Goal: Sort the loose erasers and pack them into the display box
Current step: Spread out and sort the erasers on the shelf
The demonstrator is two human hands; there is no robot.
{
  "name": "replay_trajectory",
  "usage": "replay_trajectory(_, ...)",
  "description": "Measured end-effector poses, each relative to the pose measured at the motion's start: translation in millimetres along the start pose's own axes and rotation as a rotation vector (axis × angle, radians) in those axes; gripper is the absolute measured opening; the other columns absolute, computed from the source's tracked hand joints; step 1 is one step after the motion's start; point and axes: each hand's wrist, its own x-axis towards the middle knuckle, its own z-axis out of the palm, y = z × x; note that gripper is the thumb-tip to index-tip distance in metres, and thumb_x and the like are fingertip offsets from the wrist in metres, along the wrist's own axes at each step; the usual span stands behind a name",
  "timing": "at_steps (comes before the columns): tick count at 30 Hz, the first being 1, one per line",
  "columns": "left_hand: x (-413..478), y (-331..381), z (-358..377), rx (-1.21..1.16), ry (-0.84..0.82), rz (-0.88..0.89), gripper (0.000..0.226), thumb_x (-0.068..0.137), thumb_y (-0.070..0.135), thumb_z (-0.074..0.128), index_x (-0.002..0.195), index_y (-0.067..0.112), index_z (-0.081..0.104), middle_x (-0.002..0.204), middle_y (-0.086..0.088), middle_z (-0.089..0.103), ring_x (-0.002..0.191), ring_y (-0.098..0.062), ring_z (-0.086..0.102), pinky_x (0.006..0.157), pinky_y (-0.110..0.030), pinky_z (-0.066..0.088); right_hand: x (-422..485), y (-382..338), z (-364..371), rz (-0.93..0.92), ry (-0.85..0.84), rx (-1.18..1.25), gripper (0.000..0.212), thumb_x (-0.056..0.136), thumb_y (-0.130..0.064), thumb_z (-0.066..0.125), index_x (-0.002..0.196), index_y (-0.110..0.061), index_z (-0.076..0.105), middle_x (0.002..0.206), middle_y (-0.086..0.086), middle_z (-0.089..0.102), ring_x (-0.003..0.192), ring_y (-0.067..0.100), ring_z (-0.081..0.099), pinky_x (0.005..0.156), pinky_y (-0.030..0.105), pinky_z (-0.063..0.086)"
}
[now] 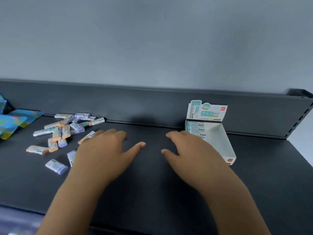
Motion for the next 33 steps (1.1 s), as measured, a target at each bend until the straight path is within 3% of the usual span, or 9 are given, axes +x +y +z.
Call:
replay_trajectory(4, 1, -29, -5, 0.052, -0.005, 0.017, 0.083, 0.07, 0.09, 0.015, 0.103, 0.034, 0.067, 0.099, 0.011, 0.067, 0.102, -0.016, 0.061, 0.078, -0.035, 0.051, 10, -34, 10, 0.0, 0.003, -0.017, 0.037, 0.097, -0.053, 0.047, 0.124, -0.028, 0.055, 0.124, -0.008, 0.057, 0.114, 0.019, 0.056, 0.093, 0.042, 0.05)
replay_trajectory(10, 18, -112, -17, 0.127, -0.004, 0.019, 0.067, 0.072, 0.086, 0.027, 0.08, 0.028, 0.059, 0.084, 0.008, 0.062, 0.095, -0.019, 0.06, 0.066, -0.032, 0.043, 32, -97, 42, 0.052, 0.027, 0.0, 0.039, 0.095, -0.054, 0.049, 0.124, -0.029, 0.057, 0.122, -0.009, 0.058, 0.115, 0.018, 0.056, 0.094, 0.041, 0.05)
replay_trajectory(16, 24, -193, -16, 0.112, -0.064, 0.076, 0.066, 0.078, 0.087, 0.035, 0.101, 0.033, 0.066, 0.103, 0.011, 0.065, 0.107, -0.016, 0.058, 0.072, -0.032, 0.043, 51, -170, 74, 0.087, 0.081, 0.036, 0.033, 0.094, -0.053, 0.05, 0.12, -0.033, 0.054, 0.11, -0.01, 0.058, 0.104, 0.015, 0.057, 0.087, 0.039, 0.052)
replay_trajectory(21, 36, -227, -15, 0.062, -0.1, 0.072, 0.057, 0.079, 0.081, 0.04, 0.098, 0.033, 0.063, 0.103, 0.011, 0.063, 0.107, -0.016, 0.057, 0.072, -0.033, 0.045, 66, -198, 82, 0.066, 0.046, 0.079, 0.042, 0.094, -0.052, 0.051, 0.134, -0.038, 0.05, 0.128, -0.017, 0.054, 0.117, 0.012, 0.054, 0.094, 0.038, 0.05)
replay_trajectory(25, 47, -243, -10, 0.01, -0.084, 0.015, 0.07, 0.073, 0.085, 0.031, 0.099, 0.031, 0.067, 0.102, 0.01, 0.065, 0.102, -0.016, 0.058, 0.076, -0.034, 0.051, 77, -198, 83, 0.06, 0.056, 0.064, 0.046, 0.096, -0.05, 0.05, 0.141, -0.04, 0.046, 0.139, -0.019, 0.05, 0.125, 0.009, 0.05, 0.098, 0.034, 0.047)
replay_trajectory(30, 52, -252, -5, -0.083, -0.067, -0.047, 0.055, 0.078, 0.079, 0.049, 0.1, 0.033, 0.069, 0.1, 0.011, 0.065, 0.101, -0.017, 0.06, 0.076, -0.036, 0.054, 92, -194, 81, 0.029, 0.052, 0.032, 0.046, 0.097, -0.05, 0.05, 0.142, -0.039, 0.047, 0.141, -0.018, 0.049, 0.126, 0.009, 0.049, 0.098, 0.033, 0.046)
replay_trajectory(33, 53, -257, -5, -0.096, -0.06, -0.052, 0.053, 0.077, 0.078, 0.05, 0.097, 0.033, 0.069, 0.097, 0.01, 0.065, 0.099, -0.018, 0.06, 0.076, -0.037, 0.054, 96, -195, 82, 0.008, 0.027, 0.032, 0.044, 0.096, -0.051, 0.051, 0.139, -0.038, 0.049, 0.137, -0.018, 0.052, 0.123, 0.01, 0.051, 0.097, 0.034, 0.048)
